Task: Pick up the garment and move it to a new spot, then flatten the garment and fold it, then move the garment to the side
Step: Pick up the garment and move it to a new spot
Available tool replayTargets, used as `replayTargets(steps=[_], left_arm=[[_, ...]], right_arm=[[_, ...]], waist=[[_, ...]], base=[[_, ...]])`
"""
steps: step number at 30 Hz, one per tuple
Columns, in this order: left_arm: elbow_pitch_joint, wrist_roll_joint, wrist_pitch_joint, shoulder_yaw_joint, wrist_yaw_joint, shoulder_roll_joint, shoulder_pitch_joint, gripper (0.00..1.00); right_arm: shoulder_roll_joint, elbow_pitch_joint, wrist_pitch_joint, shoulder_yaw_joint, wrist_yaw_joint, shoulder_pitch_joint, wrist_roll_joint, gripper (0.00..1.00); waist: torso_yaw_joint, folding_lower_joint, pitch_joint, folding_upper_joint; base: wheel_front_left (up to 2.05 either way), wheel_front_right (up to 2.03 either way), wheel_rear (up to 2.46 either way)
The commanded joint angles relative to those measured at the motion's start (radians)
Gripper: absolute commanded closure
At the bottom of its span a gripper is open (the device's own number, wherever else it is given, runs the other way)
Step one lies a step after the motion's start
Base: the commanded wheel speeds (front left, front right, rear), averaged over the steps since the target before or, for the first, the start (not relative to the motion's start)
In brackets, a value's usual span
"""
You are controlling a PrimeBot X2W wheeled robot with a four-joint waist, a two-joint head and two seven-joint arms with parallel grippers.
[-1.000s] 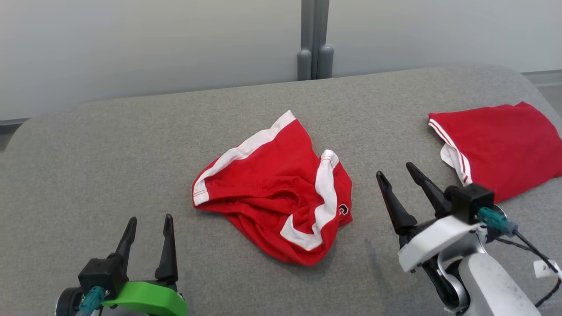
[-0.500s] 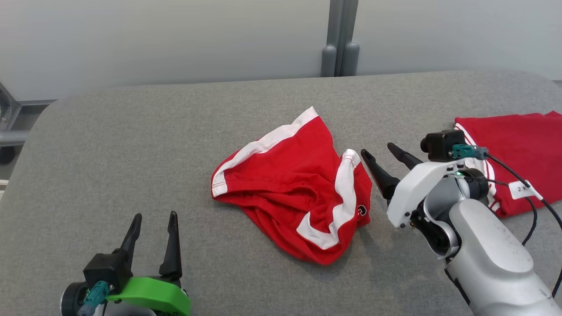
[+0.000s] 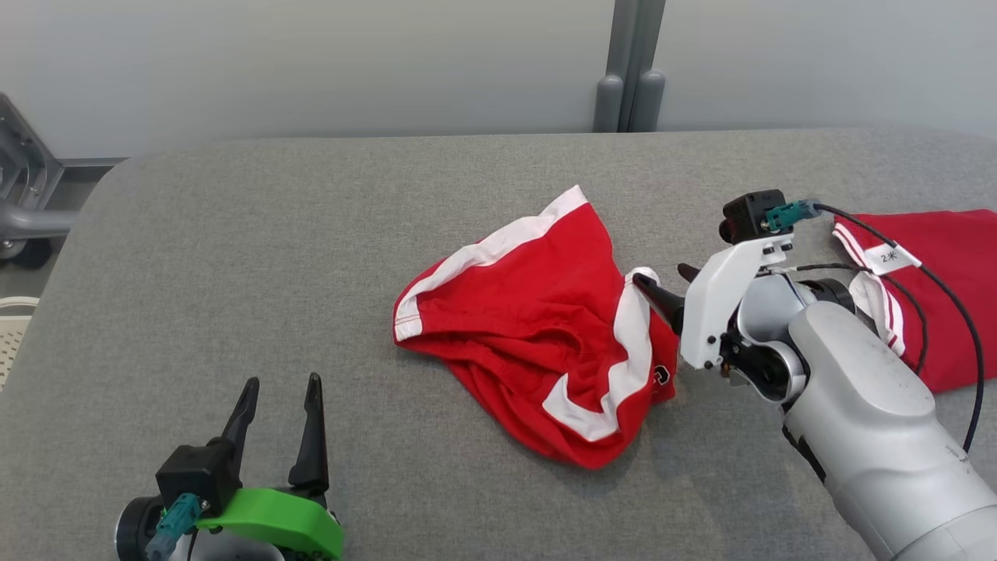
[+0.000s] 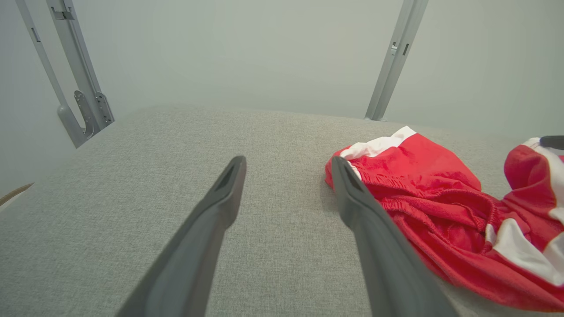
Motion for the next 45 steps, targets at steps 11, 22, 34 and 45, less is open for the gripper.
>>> replayTargets(steps=[11,22,34,45], left_arm=[[0.013,-0.004,0.0,-0.007,-0.007,0.0,-0.018,0.0],[-0.001,-0.006,0.009,-0.011,0.003,0.012,-0.007,0.0],[-0.014,-0.01,0.009,-0.016,0.007,0.017,0.001,0.0],[-0.015,-0.007,0.016,-0.029,-0.002,0.02,-0.021,0.0]], right_arm=[[-0.012,0.062,0.076,0.057,0.0,-0.052,0.086,0.0],[-0.032,0.055,0.037,0.105,0.0,-0.047,0.135,1.0],[-0.129,-0.123,-0.137,0.039,0.0,0.151,0.186,1.0],[-0.139,-0.275,-0.238,-0.095,0.0,0.415,0.152,1.0]], waist=[[0.023,0.0,0.001,0.0],[0.004,0.0,-0.011,0.0],[-0.04,0.0,-0.01,0.0],[-0.098,0.0,-0.004,0.0]], base=[[0.0,0.0,0.0],[0.0,0.0,0.0],[0.0,0.0,0.0],[0.0,0.0,0.0]])
